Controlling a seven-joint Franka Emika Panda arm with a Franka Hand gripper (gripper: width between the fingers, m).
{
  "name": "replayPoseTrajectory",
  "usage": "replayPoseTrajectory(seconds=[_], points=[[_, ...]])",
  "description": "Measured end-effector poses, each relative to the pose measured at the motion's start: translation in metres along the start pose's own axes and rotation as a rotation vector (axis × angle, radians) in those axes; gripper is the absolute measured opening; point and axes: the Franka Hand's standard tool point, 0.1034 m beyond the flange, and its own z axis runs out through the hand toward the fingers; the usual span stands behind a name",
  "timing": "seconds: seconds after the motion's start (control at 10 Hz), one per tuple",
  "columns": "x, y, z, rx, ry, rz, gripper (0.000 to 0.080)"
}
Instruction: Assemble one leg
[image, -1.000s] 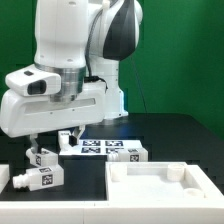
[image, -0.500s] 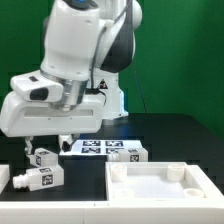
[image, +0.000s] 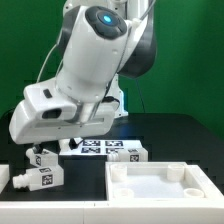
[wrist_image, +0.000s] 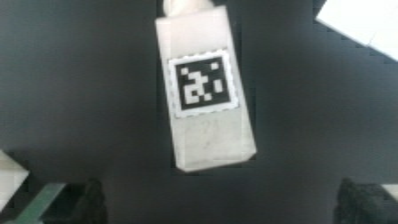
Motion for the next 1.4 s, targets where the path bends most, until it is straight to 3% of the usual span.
replayPoseTrajectory(seconds=[0.2,0.5,0.6,0.7,0.9,1.4], points=[[-0.002,0.005,-0.002,-0.012,-0.141,-0.021,0.0649],[0.003,0.005,0.0,-0.014,-0.151,-0.026,0.0649],[0.002,0.004,0.003,-0.014,-0.156,-0.024,0.0649],[0.001,0.0,0.017,-0.018,-0.178,-0.004,0.0649],[0.001,-0.009,0.033,-0.054,-0.247,0.034,0.0649],[0.002,-0.009,0.038,-0.053,-0.255,0.017,0.0649]])
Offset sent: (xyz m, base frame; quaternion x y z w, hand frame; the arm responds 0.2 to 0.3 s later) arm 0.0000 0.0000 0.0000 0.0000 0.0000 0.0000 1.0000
